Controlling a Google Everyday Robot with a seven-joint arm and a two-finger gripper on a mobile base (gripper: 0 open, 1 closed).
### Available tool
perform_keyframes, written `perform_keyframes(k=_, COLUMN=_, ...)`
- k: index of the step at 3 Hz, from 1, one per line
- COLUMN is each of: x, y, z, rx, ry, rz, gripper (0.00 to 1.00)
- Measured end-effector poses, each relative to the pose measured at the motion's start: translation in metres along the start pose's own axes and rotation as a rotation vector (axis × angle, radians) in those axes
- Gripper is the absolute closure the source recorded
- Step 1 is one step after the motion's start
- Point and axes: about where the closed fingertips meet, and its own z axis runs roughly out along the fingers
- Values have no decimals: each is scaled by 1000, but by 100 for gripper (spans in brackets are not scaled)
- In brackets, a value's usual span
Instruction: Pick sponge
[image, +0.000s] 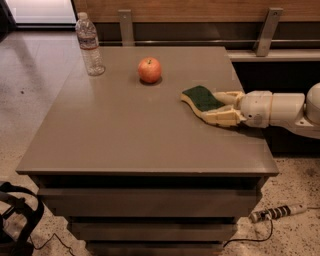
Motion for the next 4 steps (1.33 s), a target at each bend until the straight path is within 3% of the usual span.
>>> perform_keyframes(k=4, x=-72, y=4, z=-28, rx=7, ry=38, rz=-124, gripper=100)
